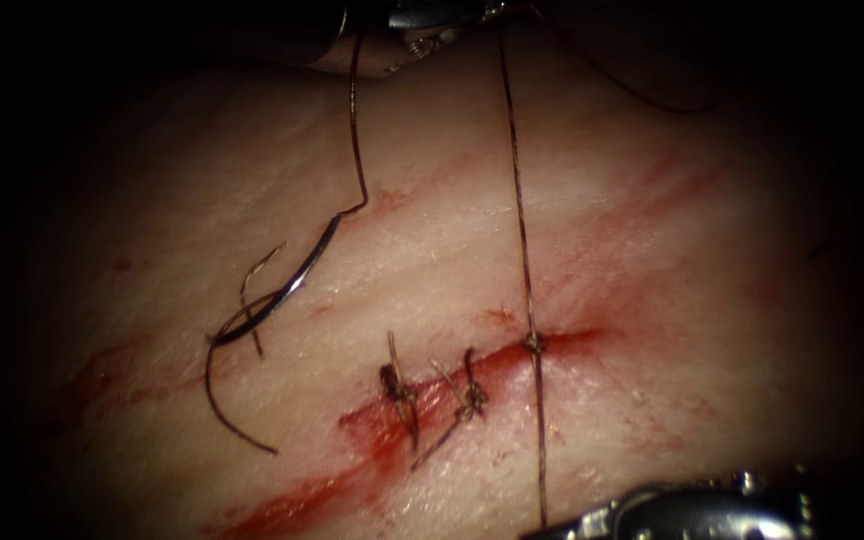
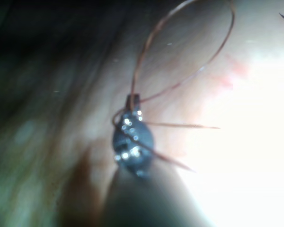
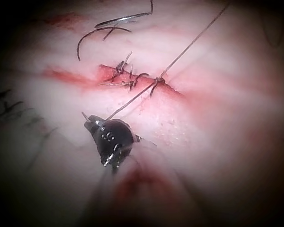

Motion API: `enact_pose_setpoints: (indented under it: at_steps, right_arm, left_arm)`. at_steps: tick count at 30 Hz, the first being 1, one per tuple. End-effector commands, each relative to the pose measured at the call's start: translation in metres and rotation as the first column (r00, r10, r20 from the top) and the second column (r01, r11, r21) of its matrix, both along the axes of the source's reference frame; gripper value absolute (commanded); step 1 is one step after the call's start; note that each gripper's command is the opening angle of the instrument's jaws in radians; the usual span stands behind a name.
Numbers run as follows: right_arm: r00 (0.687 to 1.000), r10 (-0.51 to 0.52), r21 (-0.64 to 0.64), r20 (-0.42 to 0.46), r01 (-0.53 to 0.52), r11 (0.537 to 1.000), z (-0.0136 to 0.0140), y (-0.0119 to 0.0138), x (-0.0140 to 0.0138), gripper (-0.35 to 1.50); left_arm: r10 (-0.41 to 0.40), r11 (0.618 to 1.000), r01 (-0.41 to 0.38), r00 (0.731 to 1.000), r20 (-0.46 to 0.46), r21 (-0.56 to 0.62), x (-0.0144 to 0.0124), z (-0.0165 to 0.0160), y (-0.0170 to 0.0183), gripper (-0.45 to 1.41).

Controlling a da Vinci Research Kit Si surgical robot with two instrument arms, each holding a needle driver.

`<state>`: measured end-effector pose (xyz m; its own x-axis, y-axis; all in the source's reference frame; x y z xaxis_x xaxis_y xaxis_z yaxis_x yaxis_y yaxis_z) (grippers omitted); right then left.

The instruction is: Wound Closure

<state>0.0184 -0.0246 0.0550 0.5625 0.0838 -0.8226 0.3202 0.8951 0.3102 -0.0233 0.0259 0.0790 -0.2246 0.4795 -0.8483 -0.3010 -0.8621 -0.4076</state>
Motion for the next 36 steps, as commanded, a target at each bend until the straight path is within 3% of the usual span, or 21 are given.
enact_pose_setpoints:
  at_steps: [1, 17, 24, 25, 26, 30, 35, 36]
  right_arm:
    - [1.0, 0.002, 0.018, -0.013, -0.002, 1.0, 0.0005, -0.0019, 0.0012, -0.35]
    - [1.0, 0.014, 0.028, -0.028, -0.013, 1.0, -0.0007, -0.0036, 0.0018, -0.35]
    - [0.993, 0.078, 0.031, -0.086, -0.076, 0.997, -0.0012, -0.0022, 0.0015, -0.35]
    - [0.993, 0.087, 0.026, -0.08, -0.085, 0.996, -0.0015, -0.0019, 0.0012, -0.16]
    - [0.992, 0.103, 0.03, -0.068, -0.101, 0.994, -0.0017, -0.0015, 0.0007, 0.14]
    - [0.981, 0.189, 0.127, -0.049, -0.182, 0.975, -0.0035, 0.001, -0.0016, 0.22]
    - [0.946, 0.325, 0.173, -0.02, -0.317, 0.933, -0.0049, 0.0065, -0.0037, 0.63]
    - [0.941, 0.337, 0.171, -0.009, -0.331, 0.928, -0.0048, 0.0075, -0.004, 0.51]
  left_arm:
    - [0.0, 1.0, 0.0, 1.0, 0.002, 0.0, -0.0004, 0.0006, 0.0004, -0.45]
    - [0.004, 1.0, -0.004, 1.0, -0.002, 0.002, -0.0008, 0.0005, -0.0004, -0.45]
    - [0.024, 1.0, -0.024, 1.0, 0.01, 0.005, -0.0007, -0.0002, -0.0019, -0.45]
    - [0.027, 1.0, -0.027, 1.0, 0.013, 0.006, -0.0006, -0.0004, -0.0022, -0.45]
    - [0.03, 1.0, -0.03, 0.999, 0.015, 0.007, -0.0004, -0.0007, -0.0025, -0.45]
    - [0.048, 0.999, -0.048, 0.998, 0.032, 0.016, 0.0007, -0.0021, -0.0037, -0.45]
    - [0.042, 0.999, -0.043, 0.998, 0.045, 0.033, 0.0023, -0.0047, -0.0043, -0.45]
    - [0.038, 0.998, -0.04, 0.998, 0.053, 0.038, 0.0026, -0.0054, -0.0043, -0.45]
